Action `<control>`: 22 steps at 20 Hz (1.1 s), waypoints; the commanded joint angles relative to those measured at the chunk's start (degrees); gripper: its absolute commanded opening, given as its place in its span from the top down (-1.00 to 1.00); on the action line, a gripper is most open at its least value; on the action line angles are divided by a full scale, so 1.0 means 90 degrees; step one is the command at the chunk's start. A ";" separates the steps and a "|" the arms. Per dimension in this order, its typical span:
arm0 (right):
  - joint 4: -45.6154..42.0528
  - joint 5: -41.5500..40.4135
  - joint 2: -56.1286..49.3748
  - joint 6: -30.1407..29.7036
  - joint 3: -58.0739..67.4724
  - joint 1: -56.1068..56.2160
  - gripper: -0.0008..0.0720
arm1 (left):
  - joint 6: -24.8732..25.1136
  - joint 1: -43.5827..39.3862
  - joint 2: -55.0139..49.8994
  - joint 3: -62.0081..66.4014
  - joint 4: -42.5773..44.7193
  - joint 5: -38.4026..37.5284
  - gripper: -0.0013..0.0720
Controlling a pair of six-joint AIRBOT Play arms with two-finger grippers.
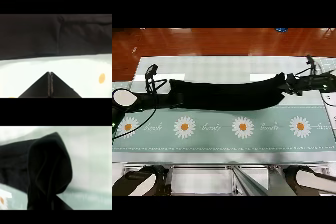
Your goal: Fold the shirts.
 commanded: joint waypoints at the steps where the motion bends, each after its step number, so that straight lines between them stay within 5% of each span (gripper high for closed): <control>1: -0.0466 0.0177 0.1843 0.0107 -0.0976 -0.0005 0.91 | 0.0282 -0.0493 -0.0206 0.0155 -0.0488 0.0345 0.90; 9: -0.0420 0.0930 0.5020 0.1129 -0.1897 -0.0002 0.91 | 0.0163 -0.2968 -0.3653 0.3393 -0.0464 -0.0034 0.90; 12: -0.0420 0.0930 0.5501 0.1416 -0.1897 -0.0002 0.91 | -0.0051 -0.3852 -0.4949 0.4609 -0.0724 -0.0845 0.90; 16: -0.0423 0.0891 0.5574 0.1474 -0.1897 -0.0002 0.91 | -0.0051 -0.4816 -0.5831 0.5282 -0.1367 -0.0889 0.90; 19: -0.0418 0.0801 0.5574 0.1557 -0.1899 -0.0002 0.91 | -0.0051 -0.5005 -0.5962 0.5428 -0.1508 -0.0882 0.90; 22: -0.0420 0.0758 0.5574 0.1656 -0.1899 -0.0002 0.91 | -0.0051 -0.4250 -0.5700 0.5472 -0.1494 -0.0889 0.90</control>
